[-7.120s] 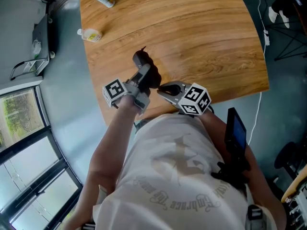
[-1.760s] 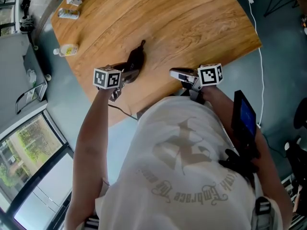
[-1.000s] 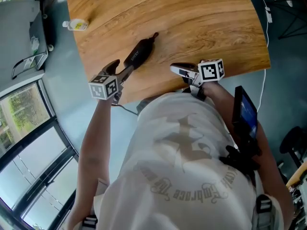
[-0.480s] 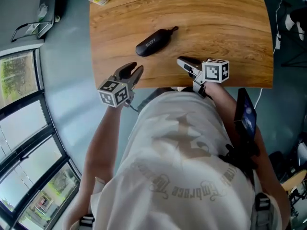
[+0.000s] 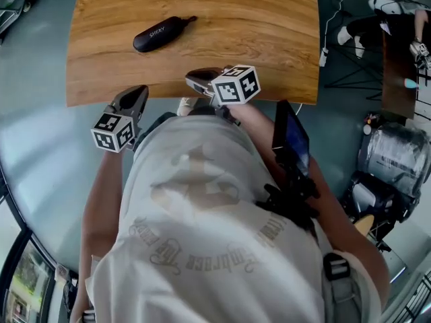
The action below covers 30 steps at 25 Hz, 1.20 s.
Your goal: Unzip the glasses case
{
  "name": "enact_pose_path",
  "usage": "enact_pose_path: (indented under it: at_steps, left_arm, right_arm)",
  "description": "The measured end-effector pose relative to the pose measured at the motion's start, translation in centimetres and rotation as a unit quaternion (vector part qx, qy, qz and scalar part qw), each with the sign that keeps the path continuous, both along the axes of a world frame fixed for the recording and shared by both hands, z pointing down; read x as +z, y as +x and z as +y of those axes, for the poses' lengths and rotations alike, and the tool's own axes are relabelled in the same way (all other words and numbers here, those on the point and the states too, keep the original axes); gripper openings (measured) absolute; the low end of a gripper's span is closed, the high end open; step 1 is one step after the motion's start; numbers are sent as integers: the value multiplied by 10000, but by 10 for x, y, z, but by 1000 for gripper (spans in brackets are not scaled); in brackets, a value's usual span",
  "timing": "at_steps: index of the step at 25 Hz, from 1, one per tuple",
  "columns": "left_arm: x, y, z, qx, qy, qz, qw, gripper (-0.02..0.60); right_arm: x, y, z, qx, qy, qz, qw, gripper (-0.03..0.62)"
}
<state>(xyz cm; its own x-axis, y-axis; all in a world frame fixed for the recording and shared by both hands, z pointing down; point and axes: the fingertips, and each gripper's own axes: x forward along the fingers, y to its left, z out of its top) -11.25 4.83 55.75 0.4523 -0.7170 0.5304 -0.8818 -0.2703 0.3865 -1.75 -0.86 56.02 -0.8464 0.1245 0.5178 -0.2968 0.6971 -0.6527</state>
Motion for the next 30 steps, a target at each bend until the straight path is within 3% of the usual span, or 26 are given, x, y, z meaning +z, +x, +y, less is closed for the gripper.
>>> enact_pose_path:
  at_steps: [4, 9, 13, 20, 30]
  left_arm:
    - [2, 2, 2, -245, 83, 177, 9995, 4]
    - [-11, 21, 39, -670, 286, 424, 9964, 3]
    - [-20, 44, 48, -904, 396, 565, 9935, 3]
    - [-11, 29, 63, -1049, 514, 582, 9914, 3]
    - [-32, 38, 77, -1081, 662, 412, 9911, 3]
  right_arm:
    - [-12, 3, 6, -95, 306, -30, 9995, 38]
    - [-34, 21, 52, -324, 495, -190, 9981, 38]
    - [-42, 45, 55, -223, 650, -245, 9973, 38]
    - [-29, 41, 52, 203, 785, -250, 9964, 38]
    - [-47, 48, 74, 150, 874, -584, 9944, 38]
